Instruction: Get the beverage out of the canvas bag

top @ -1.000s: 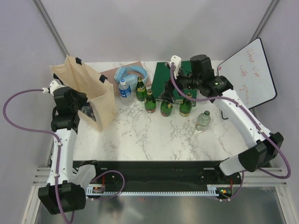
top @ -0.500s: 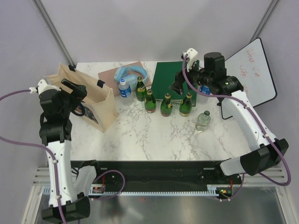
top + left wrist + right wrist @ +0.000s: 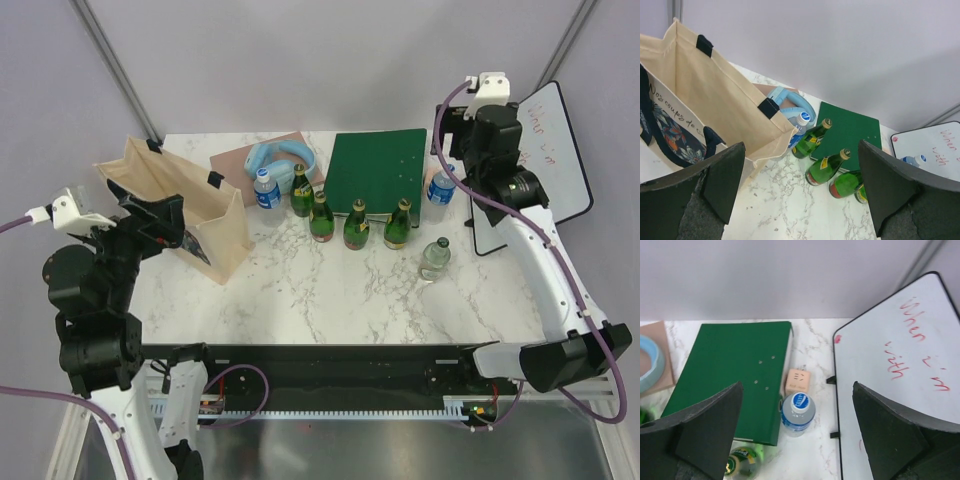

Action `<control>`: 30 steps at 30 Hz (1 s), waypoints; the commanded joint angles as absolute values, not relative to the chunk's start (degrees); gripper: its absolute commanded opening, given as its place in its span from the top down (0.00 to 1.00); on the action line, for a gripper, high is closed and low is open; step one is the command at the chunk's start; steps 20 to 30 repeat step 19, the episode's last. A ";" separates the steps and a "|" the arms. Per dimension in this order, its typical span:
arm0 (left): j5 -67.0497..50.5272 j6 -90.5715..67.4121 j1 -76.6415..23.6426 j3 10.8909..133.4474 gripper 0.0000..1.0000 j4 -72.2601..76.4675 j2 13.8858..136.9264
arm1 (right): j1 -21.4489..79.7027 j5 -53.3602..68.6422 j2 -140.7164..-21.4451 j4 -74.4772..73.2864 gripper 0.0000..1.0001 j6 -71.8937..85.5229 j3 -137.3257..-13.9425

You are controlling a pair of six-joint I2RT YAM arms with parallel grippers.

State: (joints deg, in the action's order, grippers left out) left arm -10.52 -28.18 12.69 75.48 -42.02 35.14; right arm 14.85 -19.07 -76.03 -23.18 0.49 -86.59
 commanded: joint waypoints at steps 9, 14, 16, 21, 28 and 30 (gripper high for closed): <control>-13.36 -20.31 12.92 77.61 0.00 -24.62 28.22 | 14.33 -26.55 -68.83 -17.67 0.02 -1.94 -86.58; -12.66 -18.99 12.92 76.73 0.00 -22.94 27.51 | 14.24 -27.33 -67.15 -17.49 0.02 -1.67 -84.90; -12.92 -18.55 13.01 76.46 0.00 -22.85 27.51 | 14.15 -27.51 -66.89 -17.32 0.02 -1.93 -84.82; -12.75 -17.76 12.92 75.76 0.00 -22.85 27.07 | 13.89 -25.85 -66.71 -17.31 0.02 -2.28 -84.90; -12.75 -17.76 12.92 75.76 0.00 -22.85 27.07 | 13.89 -25.85 -66.71 -17.31 0.02 -2.28 -84.90; -12.75 -17.76 12.92 75.76 0.00 -22.85 27.07 | 13.89 -25.85 -66.71 -17.31 0.02 -2.28 -84.90</control>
